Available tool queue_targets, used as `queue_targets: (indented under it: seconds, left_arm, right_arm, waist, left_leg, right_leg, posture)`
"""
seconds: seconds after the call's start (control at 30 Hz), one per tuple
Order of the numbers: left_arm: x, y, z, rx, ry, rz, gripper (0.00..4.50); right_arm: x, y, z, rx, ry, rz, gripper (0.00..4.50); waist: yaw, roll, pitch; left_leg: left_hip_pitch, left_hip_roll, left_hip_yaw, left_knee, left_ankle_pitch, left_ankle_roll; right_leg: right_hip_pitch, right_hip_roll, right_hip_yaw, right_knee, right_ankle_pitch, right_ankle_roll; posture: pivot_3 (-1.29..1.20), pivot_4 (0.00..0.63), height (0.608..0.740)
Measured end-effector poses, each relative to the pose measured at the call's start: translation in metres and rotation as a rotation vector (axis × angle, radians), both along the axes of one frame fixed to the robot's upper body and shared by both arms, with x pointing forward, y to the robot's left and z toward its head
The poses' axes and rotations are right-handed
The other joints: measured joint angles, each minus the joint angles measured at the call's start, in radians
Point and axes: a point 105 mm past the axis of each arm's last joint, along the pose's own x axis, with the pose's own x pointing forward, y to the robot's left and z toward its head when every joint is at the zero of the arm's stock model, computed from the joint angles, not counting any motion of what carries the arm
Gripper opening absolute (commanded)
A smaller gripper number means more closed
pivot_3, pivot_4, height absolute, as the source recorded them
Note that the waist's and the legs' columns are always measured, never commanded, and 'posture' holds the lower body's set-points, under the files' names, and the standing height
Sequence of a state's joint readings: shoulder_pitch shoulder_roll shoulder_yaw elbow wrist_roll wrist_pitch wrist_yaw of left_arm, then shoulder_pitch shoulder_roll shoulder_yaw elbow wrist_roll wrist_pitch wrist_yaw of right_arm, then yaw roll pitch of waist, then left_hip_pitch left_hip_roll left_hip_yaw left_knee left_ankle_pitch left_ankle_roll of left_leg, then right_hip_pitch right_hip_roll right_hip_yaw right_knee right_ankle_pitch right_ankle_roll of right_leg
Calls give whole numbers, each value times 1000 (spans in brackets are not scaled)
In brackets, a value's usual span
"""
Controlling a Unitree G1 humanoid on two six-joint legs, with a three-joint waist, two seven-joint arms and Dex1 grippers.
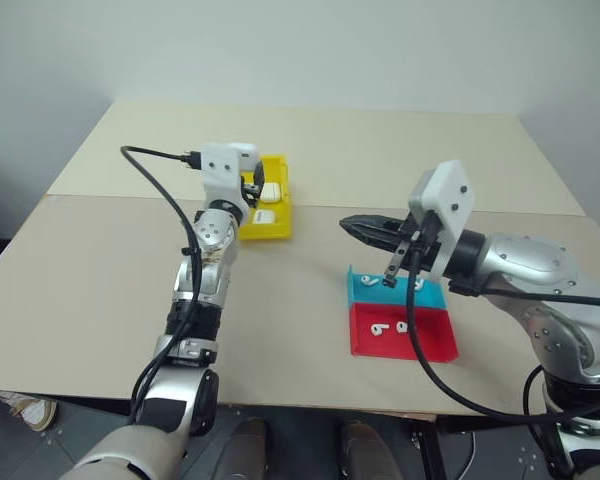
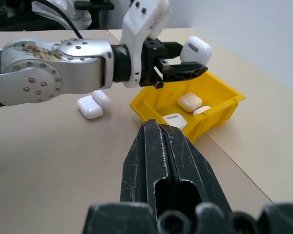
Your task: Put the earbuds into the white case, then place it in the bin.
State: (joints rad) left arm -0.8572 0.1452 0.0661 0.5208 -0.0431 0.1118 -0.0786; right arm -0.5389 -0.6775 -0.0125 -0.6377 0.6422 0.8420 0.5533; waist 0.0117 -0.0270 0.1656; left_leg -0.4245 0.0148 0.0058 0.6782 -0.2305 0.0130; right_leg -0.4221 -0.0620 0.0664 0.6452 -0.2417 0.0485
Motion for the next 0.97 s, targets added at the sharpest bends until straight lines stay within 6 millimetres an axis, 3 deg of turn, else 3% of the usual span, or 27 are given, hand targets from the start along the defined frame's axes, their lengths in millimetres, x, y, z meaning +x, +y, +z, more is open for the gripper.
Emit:
queue_targets:
  seconds: [0.17,0.33,0.47,0.57,0.7,0.83,0.97]
  left_arm:
    - [9,-3,-7,31,31,-38,4415]
    - [-4,0,6,-27,-50,-152,4466]
    - [-28,26,7,-22,-51,-223,4466]
    - [-56,36,7,34,-24,-320,4466]
    - [-106,35,11,167,16,-506,4466]
    - [-151,32,-2,239,95,-641,4466]
    - [-192,42,-17,246,210,-730,4466]
  right_arm:
    - [-2,1,1,-2,-9,3,0]
    - [-8,3,-3,-2,5,26,0]
    - [-17,6,-15,1,51,57,0]
    - [-19,7,-19,9,64,54,0]
    - [-18,-1,-36,6,104,9,0]
    - [-22,-14,-57,-20,132,-30,0]
    - [-25,-31,-73,-109,170,-66,0]
  waist:
    - [-6,0,0]
    - [-13,0,0]
    - [-25,0,0]
    - [-30,0,0]
    - [-26,0,0]
    - [-26,0,0]
    - [-30,0,0]
  left_leg:
    - [0,0,0,0,0,0]
    - [0,1,-1,0,0,0]
    - [1,1,-1,0,0,0]
    - [2,2,-1,-1,0,-1]
    - [2,2,-1,-1,0,-1]
    - [3,2,0,-1,0,-1]
    - [5,4,0,-1,0,-1]
  right_leg:
    - [0,0,0,0,0,0]
    - [0,0,0,2,0,0]
    - [0,1,0,3,0,0]
    - [0,1,0,2,0,0]
    - [1,0,0,2,0,0]
    - [1,0,0,0,0,0]
    - [2,1,1,2,-1,-2]
  posture:
    - [0,150,740]
    - [0,150,740]
    - [0,150,740]
    - [0,150,740]
    - [0,150,740]
    - [0,150,740]
    - [0,150,740]
